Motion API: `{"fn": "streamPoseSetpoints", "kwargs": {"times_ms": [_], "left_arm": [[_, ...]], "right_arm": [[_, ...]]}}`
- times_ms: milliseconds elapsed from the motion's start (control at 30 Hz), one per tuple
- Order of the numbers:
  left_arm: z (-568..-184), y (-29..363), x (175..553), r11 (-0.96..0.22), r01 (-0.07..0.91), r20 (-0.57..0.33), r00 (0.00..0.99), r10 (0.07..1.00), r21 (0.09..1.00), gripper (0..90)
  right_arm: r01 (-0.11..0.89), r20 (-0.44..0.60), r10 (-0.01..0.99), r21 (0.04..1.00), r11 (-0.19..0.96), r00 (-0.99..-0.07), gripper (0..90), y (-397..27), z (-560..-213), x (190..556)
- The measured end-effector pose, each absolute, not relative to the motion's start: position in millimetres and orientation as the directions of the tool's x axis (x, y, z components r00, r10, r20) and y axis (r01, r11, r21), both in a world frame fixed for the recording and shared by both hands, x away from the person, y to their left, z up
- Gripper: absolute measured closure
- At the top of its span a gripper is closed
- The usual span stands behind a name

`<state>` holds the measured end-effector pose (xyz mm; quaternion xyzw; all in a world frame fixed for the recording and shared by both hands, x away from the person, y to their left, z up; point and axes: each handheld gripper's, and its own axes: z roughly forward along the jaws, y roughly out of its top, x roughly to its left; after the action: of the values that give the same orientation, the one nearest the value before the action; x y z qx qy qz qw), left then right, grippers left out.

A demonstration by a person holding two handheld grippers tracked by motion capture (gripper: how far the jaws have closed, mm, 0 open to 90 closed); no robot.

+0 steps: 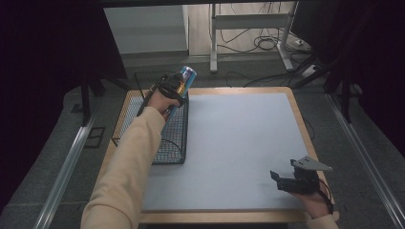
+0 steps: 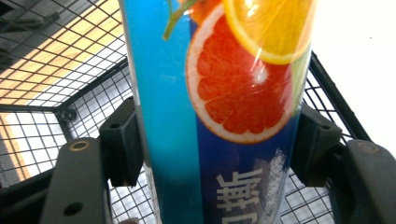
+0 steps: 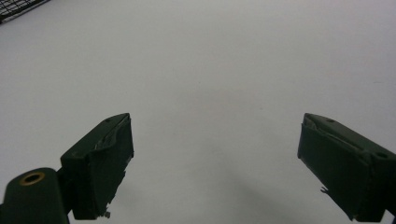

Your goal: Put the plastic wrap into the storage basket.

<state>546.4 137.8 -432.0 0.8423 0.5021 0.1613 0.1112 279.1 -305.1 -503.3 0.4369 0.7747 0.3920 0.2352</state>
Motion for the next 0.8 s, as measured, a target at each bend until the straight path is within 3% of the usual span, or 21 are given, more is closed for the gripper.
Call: {"fn": "streamPoseSetpoints", "kwargs": {"times_ms": [367, 800], "left_arm": [[-421, 138, 536, -0.474, 0.787, 0.192, 0.434, 0.88, 0.394, 24.8], [-406, 146, 511, -0.418, 0.761, 0.115, 0.42, 0.9, 0.496, 15.1]], "right_arm": [[0.493, -0.021, 0.86, 0.812, 0.312, -0.511, 10.6, -305, -503, 279], [0.491, -0.023, 0.856, 0.811, 0.317, -0.516, 10.6, -303, -503, 278]]}}
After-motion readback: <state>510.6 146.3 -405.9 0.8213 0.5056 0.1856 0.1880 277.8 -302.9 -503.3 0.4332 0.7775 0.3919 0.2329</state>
